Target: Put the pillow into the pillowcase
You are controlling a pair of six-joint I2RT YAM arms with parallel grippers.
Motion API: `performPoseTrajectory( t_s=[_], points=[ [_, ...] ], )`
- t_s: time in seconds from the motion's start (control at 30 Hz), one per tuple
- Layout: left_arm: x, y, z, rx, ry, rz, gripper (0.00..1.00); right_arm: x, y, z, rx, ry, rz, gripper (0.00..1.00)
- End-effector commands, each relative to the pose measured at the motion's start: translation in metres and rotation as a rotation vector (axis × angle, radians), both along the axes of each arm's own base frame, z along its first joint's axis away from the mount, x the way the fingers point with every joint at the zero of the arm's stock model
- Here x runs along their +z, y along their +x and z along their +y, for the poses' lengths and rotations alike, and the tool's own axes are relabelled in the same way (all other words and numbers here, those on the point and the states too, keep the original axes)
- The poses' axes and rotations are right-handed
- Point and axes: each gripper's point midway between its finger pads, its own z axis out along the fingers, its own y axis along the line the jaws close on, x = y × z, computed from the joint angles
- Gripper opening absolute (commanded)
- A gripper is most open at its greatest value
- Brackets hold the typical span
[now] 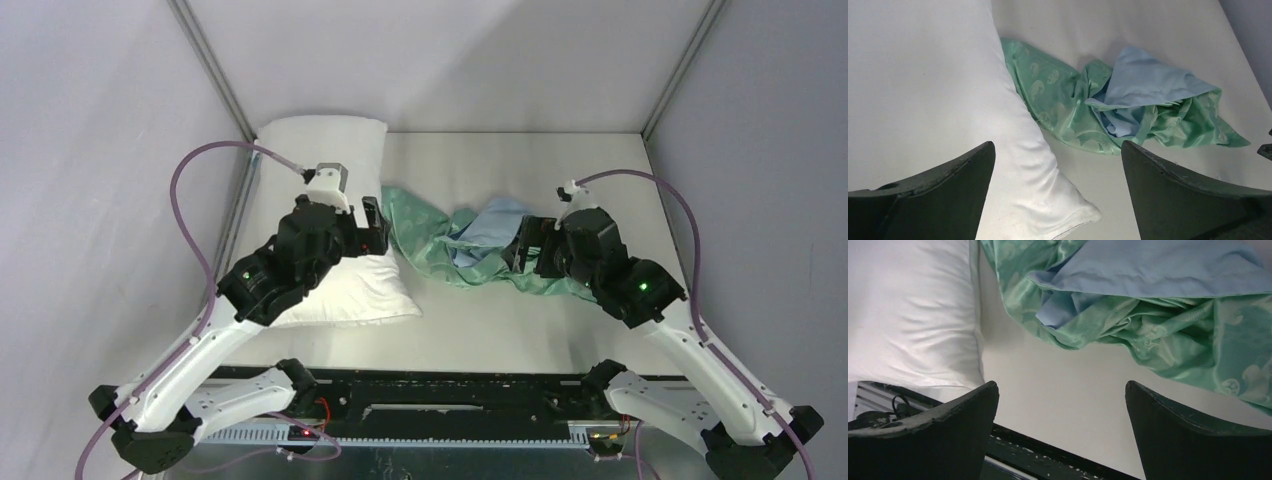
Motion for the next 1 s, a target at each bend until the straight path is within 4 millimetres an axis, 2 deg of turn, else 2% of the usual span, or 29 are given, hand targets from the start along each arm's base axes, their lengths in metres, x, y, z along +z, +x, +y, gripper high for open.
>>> performPoseTrajectory(
  t_s=[0.0, 0.13, 0.3, 0.43, 0.67, 0.87, 0.97],
  points=[
    [-0.01, 0.004, 0.007, 0.064, 0.001, 0.016, 0.98, -0.006, 0.005, -0.009, -0.039, -0.058, -0.02, 1.0],
    [-0.012, 0.006, 0.006, 0.072, 0.004, 0.021, 0.98, -0.013, 0.006, -0.012, -0.049, -0.082, -0.011, 1.0],
    [-0.01, 0.013, -0.003, 0.055, -0.003, 0.021, 0.98, -0.022, 0.01, -0.014, -0.059, -0.094, 0.01, 1.0],
    [-0.018, 0.023, -0.015, 0.035, -0.001, 0.045, 0.98, -0.034, 0.015, -0.017, -0.071, -0.107, 0.028, 1.0],
    [-0.04, 0.06, -0.06, -0.02, 0.024, 0.13, 0.98, -0.07, 0.035, -0.023, -0.12, -0.096, 0.133, 1.0],
    [-0.077, 0.098, -0.116, -0.085, -0.006, 0.221, 0.98, -0.099, 0.051, -0.028, -0.184, -0.135, 0.178, 1.0],
    [-0.109, 0.107, -0.134, -0.094, 0.0, 0.298, 0.97, -0.106, 0.063, -0.034, -0.217, -0.134, 0.186, 1.0]
  ],
)
